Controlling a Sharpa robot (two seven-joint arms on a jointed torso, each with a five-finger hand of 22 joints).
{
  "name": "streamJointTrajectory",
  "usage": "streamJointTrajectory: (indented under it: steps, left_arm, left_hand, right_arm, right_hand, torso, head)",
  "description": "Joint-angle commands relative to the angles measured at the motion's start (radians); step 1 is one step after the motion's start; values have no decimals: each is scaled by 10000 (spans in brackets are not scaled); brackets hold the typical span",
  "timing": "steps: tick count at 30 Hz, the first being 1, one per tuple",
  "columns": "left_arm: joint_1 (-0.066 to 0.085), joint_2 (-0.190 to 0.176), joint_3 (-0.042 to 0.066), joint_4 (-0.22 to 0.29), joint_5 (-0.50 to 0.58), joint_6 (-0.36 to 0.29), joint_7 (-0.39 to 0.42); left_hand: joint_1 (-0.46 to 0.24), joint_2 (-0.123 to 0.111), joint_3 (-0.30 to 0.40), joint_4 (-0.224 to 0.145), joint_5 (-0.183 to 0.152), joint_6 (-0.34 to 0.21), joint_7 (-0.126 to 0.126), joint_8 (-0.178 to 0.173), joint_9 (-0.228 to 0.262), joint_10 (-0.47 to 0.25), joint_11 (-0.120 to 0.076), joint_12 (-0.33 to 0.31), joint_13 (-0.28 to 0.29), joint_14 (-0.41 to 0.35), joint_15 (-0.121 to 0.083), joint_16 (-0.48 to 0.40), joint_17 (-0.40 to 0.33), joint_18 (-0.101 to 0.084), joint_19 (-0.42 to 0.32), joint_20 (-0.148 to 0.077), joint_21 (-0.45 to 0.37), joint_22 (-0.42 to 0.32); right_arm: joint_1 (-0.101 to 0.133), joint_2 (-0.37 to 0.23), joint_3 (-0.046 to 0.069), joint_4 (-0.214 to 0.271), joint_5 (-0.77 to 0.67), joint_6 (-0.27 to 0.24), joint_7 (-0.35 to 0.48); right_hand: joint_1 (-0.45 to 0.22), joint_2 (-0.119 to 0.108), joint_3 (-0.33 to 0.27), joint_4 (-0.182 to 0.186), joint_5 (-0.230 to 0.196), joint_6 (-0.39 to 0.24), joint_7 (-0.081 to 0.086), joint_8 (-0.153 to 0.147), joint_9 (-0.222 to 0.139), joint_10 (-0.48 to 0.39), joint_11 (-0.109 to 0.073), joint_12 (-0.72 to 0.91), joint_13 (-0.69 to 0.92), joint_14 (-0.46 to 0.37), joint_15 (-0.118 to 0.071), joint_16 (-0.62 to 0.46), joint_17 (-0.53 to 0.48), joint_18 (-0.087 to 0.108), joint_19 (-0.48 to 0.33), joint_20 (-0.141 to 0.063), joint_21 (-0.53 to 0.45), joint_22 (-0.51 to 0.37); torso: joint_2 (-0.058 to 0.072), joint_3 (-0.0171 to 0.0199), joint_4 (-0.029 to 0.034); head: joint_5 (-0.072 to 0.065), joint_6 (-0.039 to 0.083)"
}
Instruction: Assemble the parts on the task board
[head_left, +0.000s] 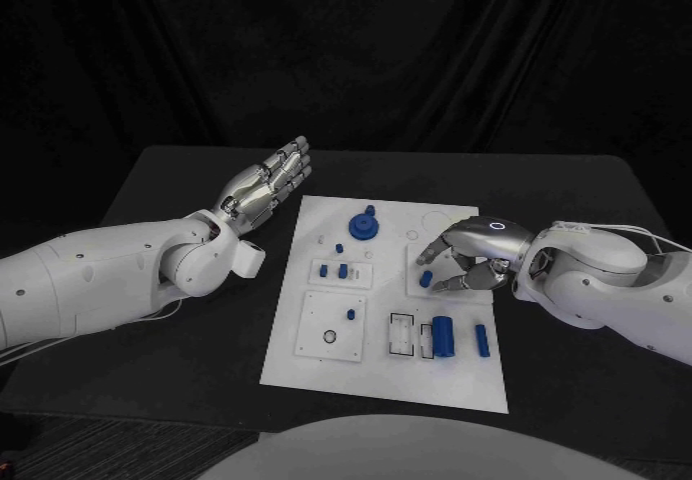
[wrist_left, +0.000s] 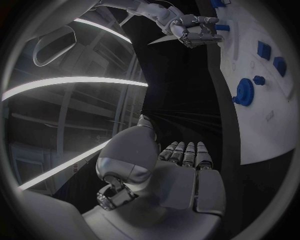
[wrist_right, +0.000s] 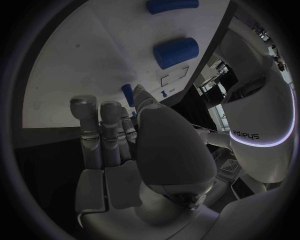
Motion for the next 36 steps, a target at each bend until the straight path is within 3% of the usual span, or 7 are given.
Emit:
streamJointTrajectory:
  steps: [1, 4, 9, 18, 26, 32, 36]
  left_arm:
    - [-21, -2, 10, 19, 64, -50, 1447]
    - [-26, -3, 10, 17, 64, -5, 1457]
    - [-32, 19, 10, -6, 65, 116, 1440]
    - [-41, 37, 10, -46, 65, 387, 1336]
    - [-58, 40, 10, -69, 65, 490, 1259]
    - [-70, 45, 10, -74, 65, 513, 1209]
    - [-74, 59, 10, -75, 65, 535, 1154]
  left_hand:
    - [-5, 104, 66, 22, 63, -1, 121, -38, -10, 33, 94, -29, -12, -4, -468, -35, -15, -138, 8, -493, -32, -11]
    - [25, 131, 83, 17, 98, 31, 183, -29, -1, 33, 166, -29, -12, -4, -372, -35, -15, -142, 8, -389, -32, -11]
    - [179, 177, 138, 20, 316, 185, 391, 8, 37, 33, 405, -29, -12, -4, -39, -35, -15, 173, 8, 284, -32, -11]
    - [338, 236, 218, 17, 627, 245, 524, 21, 49, 33, 588, -29, -12, -4, 224, -35, -15, 337, 8, 695, -32, -11]
    - [482, 257, 291, 17, 938, 393, 618, 57, 81, 33, 689, -29, -12, -4, 367, -35, -15, 350, 8, 841, -32, -11]
    - [530, 262, 316, 17, 1056, 393, 638, 55, 79, 33, 707, -29, -12, -4, 385, -35, -15, 347, 8, 853, -32, -11]
    - [552, 262, 326, 18, 1106, 402, 651, 57, 81, 33, 721, -29, -12, -4, 405, -35, -15, 343, 8, 867, -32, -11]
  right_arm:
    - [-45, 59, 4, -50, -9, 105, -94]
    - [-58, 122, 5, -96, -9, 86, -60]
    - [-70, 199, 5, -135, -9, 117, -33]
    - [-88, 321, 5, -160, -9, 228, 16]
    - [-92, 353, 6, -110, -159, -91, -39]
    - [-75, 227, 8, 81, -237, -700, -77]
    - [98, 67, 9, 318, -255, -1005, -108]
  right_hand:
    - [88, 82, 26, -142, 218, 141, -1, 76, 9, 193, 5, 47, -13, 62, -8, -37, 27, -107, 59, -50, 8, 866]
    - [156, 140, 74, -280, 514, 197, -7, 67, 0, 344, -3, 9, -20, 83, -18, -12, 86, -112, 74, -57, 42, 879]
    - [136, 191, 123, -381, 593, 382, -39, 110, 15, 665, -33, -9, -16, 118, -40, 30, 170, -121, 102, -77, 125, 904]
    - [170, 218, 472, -389, 540, 1204, -302, 336, 69, 1652, -274, -85, -20, 155, -222, 9, 232, -120, 131, -217, 204, 927]
    - [360, 179, 917, -391, 384, 2110, -612, 593, 179, 2691, -589, -151, -9, 245, -462, 25, 352, -134, 188, -424, 336, 953]
    - [593, 235, 1156, -537, 291, 2414, -681, 653, 211, 2950, -670, -250, -14, 275, -528, 28, 410, -146, 213, -499, 393, 966]
    - [670, 270, 1252, -604, 174, 2484, -690, 638, 211, 3050, -690, -307, -13, 287, -547, 27, 435, -150, 220, -523, 400, 968]
  torso:
    - [-9, 4, 18]
    - [-4, 10, 7]
    - [0, 16, 14]
    - [7, -2, 15]
    - [6, -2, 19]
    - [11, 2, 27]
    - [-5, -5, 13]
  head:
    - [-45, -1]
    - [-57, -1]
    - [-90, -1]
    - [-7, -1]
    - [28, -1]
    - [73, -1]
    - [148, -1]
